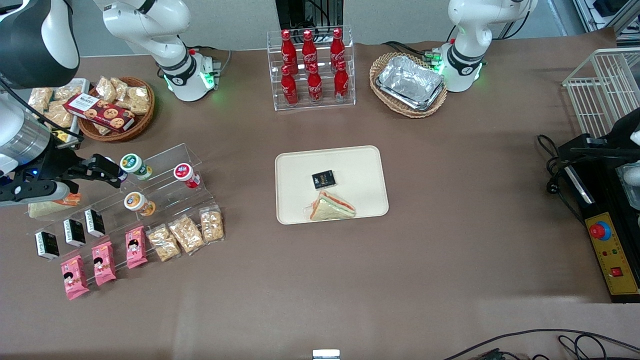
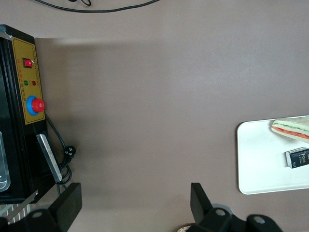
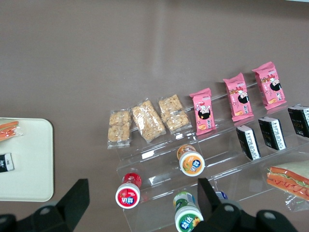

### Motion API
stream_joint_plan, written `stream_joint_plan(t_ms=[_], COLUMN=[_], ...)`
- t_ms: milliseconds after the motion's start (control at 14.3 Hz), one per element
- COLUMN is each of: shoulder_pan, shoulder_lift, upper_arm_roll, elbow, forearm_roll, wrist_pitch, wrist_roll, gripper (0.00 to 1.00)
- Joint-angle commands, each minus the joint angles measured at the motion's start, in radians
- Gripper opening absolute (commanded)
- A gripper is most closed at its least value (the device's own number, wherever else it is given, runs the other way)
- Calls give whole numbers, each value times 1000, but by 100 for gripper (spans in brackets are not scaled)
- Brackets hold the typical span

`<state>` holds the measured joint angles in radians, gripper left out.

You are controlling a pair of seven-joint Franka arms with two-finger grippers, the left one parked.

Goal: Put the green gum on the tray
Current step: 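Move the right gripper over the gum bottles on the acrylic rack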

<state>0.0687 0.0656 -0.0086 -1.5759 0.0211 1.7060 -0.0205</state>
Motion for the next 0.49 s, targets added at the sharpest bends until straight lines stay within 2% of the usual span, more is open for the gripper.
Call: stream_joint_plan(t_ms=[0,279,419], shoulder_pan=[-6,-6,-6], shoulder_lift=[-13,-13,-20], upper_arm_roll=[4,6,6], elbow=[-7,-10,-10], forearm_roll=[-9,-9,-9], wrist_pitch=[-17,-28,-96], wrist_roll=[-6,-10,-80], gripper=[100,100,100])
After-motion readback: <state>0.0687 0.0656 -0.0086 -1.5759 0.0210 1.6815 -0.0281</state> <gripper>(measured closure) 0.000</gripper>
